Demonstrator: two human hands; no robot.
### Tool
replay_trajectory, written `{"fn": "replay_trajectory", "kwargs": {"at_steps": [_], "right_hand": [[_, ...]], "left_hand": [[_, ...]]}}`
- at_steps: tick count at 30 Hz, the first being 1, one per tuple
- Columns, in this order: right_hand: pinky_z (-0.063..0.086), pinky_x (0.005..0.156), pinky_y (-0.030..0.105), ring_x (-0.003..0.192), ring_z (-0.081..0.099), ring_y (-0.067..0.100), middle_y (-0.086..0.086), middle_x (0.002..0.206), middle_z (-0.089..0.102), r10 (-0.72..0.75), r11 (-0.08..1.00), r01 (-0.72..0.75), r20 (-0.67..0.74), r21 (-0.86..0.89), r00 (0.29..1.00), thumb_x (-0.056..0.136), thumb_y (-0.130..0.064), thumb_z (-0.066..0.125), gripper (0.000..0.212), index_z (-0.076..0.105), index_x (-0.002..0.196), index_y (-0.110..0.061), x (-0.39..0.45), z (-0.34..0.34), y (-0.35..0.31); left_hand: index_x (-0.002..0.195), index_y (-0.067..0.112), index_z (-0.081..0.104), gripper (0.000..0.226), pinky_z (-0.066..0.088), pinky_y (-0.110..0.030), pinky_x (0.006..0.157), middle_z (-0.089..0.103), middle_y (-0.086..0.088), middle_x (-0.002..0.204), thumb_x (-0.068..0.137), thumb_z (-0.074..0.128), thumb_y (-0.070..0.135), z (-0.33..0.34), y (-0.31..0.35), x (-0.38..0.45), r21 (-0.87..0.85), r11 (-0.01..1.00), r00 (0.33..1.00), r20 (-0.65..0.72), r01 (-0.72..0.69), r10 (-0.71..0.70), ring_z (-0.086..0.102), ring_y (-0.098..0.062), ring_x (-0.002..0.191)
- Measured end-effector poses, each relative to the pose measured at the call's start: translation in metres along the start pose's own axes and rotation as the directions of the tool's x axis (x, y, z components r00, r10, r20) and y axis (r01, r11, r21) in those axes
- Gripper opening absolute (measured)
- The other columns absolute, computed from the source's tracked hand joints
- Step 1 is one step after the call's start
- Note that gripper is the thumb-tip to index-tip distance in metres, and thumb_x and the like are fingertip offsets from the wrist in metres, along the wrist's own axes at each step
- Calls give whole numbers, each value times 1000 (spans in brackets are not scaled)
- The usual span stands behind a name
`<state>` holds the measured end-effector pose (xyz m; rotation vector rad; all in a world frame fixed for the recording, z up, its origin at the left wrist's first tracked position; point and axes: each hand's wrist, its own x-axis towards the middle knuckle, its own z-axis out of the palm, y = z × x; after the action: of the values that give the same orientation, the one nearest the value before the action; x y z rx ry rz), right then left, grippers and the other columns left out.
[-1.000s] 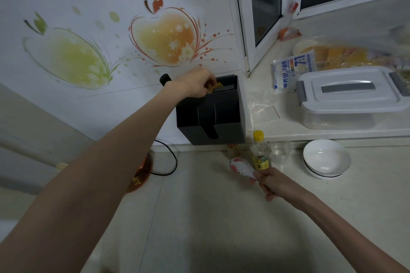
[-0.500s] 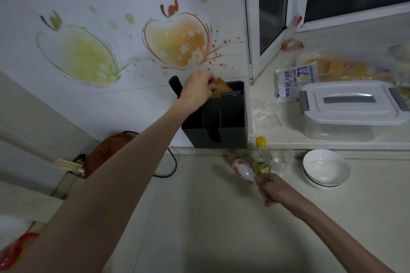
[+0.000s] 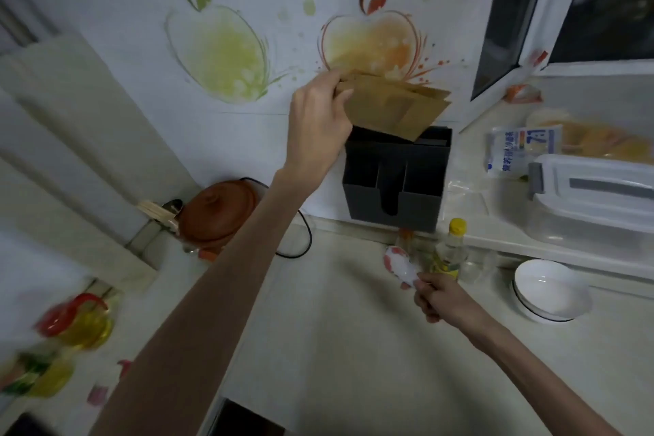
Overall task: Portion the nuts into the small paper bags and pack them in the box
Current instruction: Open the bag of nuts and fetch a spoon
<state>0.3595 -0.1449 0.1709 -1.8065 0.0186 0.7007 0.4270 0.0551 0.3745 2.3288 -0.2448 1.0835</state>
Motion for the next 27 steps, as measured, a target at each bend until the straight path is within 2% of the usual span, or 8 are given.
{"fn": "replay_trajectory", "kwargs": {"at_steps": [4,7,10,14,17,19,22,27], "right_hand": [[32,46,22,45,36,10,1,57,43,-12,1000,12,46,-10,999,102,-12,36,29,63,99,-5,-5,19,4],[30,47,23,48,35,12,3,57,42,8,1000,-7,74,-17,997,101,-11,36,28,62,100,0,-9,35,12],[30,45,22,48,34,13,4,57,41,40,999,-36,99,-40,994,101,-9,36,29,59,102,8,-12,57,23],[32,41,20,44,35,12,2,53,44,76,991,-53,182,-126,980,100,-9,37,30,59,98,11,-11,106,44],[31,40,20,40,35,9,1,51,44,116,982,-68,283,-174,952,100,-10,37,29,61,87,-1,-10,143,57],[29,39,18,38,32,8,1,50,42,148,978,-86,351,-188,924,101,-11,36,32,59,79,-10,-10,163,61],[24,39,17,37,28,8,2,49,39,181,975,-111,399,-192,899,102,-11,35,34,56,76,-11,-7,188,62],[25,36,15,32,28,7,-1,41,38,156,975,-80,382,-207,911,101,-7,36,35,55,72,-8,3,227,49]], "left_hand": [[98,0,62,10,43,-32,60,59,-10,71,92,57,6,-31,-30,-59,34,982,982,4,187,-187,54,-25,65],[96,0,61,8,37,-32,62,61,-15,74,90,59,5,-51,-67,-141,36,873,872,44,486,-488,53,-30,67],[102,16,64,19,57,-44,70,68,-10,94,89,53,7,-74,-95,-238,-124,501,515,129,856,-847,64,-33,87],[118,8,61,24,57,-33,50,69,-13,100,96,54,8,-103,-106,-352,-294,-13,8,72,956,-997,67,-32,90],[124,5,62,32,61,-46,69,69,-14,106,94,60,15,-127,-107,-400,-305,-177,-174,36,936,-984,67,-31,95],[124,7,62,32,60,-50,76,69,-13,106,93,62,18,-146,-111,-415,-317,-205,-220,-14,926,-975,67,-30,96],[109,17,64,15,60,-34,56,68,-3,92,94,61,17,-178,-126,-419,-401,-170,-217,-76,900,-973,68,-21,85],[86,21,69,6,60,-34,55,72,-4,91,90,69,25,-233,-173,-391,-429,31,-47,-169,903,-984,69,-17,82]]}}
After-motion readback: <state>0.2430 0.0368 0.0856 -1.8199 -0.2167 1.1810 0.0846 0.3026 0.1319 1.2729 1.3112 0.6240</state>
